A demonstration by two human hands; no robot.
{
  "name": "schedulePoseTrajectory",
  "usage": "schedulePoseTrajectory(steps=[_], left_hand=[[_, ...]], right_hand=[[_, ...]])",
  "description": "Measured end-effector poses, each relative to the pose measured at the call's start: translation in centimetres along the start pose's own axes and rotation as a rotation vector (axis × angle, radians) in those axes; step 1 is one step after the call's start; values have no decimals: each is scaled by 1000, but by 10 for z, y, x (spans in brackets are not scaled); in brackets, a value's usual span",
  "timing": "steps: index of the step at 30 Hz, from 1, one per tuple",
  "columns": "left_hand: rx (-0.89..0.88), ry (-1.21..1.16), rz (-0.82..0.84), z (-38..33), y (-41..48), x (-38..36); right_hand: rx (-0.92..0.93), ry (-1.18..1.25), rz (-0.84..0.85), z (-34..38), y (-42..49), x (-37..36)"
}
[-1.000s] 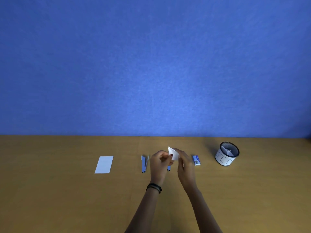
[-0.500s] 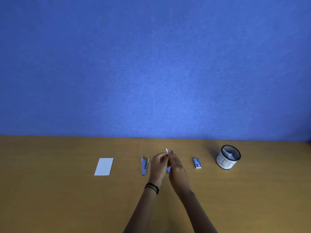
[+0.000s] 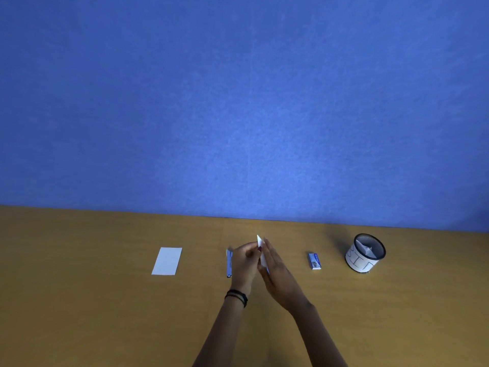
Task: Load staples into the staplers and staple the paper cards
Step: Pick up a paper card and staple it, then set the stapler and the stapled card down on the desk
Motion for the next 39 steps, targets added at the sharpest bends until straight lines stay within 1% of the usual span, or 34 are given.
schedulePoseTrajectory(steps=[6,10,12,15,20,24,27,29,32,34,36,39], left_hand=[[-19,92,-14,3,-1,0],[-32,174,-61,1,-2,-4],[-65,273,-73,0,-2,-8],[-65,406,-50,-1,-2,-13],[-148,472,-53,-3,-4,-21],[-202,479,-23,-1,-3,-22],[-261,499,39,-3,-3,-22],[-305,484,43,-7,-1,-20],[-325,378,-58,-11,7,-8],[-295,339,-102,-10,15,1],[-244,336,-97,-4,22,9],[-164,427,-53,12,30,12]], right_hand=[[15,-153,9,-7,-1,-1],[40,-185,14,-9,-1,-3],[43,-215,-9,-9,-1,-4],[43,-275,-75,-10,-1,-5],[-10,-283,-197,-13,-1,-3],[-58,-258,-198,-20,-1,0],[-32,-223,-251,-20,-1,6],[-58,-179,-285,-22,-4,9],[-151,-100,-399,-34,-13,13],[-216,-91,-450,-44,-22,14],[-283,-85,-488,-54,-29,17],[-350,-100,-518,-70,-36,23]])
Point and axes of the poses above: each hand's wrist, its own y-axis towards the middle knuckle, its own x-axis out of the back of the hand, z = x × y, the point moved 2 cm from there along y, towards the middle knuckle, and after that the axes turned 14 degrees about x, right-handed, at the moved point
